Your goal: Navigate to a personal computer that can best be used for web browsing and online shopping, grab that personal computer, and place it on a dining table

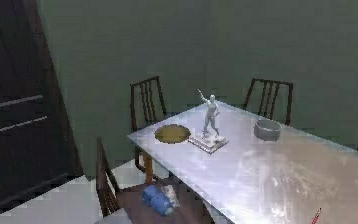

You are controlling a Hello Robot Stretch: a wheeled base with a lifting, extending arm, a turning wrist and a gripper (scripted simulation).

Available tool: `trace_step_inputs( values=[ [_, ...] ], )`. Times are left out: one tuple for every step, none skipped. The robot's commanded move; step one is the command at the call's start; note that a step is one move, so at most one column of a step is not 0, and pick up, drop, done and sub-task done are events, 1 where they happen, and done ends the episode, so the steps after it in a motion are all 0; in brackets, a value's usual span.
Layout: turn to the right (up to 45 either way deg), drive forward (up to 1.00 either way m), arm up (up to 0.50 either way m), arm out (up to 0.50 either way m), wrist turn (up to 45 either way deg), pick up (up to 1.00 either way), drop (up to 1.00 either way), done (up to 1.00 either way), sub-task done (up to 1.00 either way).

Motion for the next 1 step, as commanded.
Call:
trace_step_inputs(
  values=[
    [45.0, 0.0, 0.0, 0.0, 0.0, 0.0, 0.0, 0.0, 0.0]
  ],
)
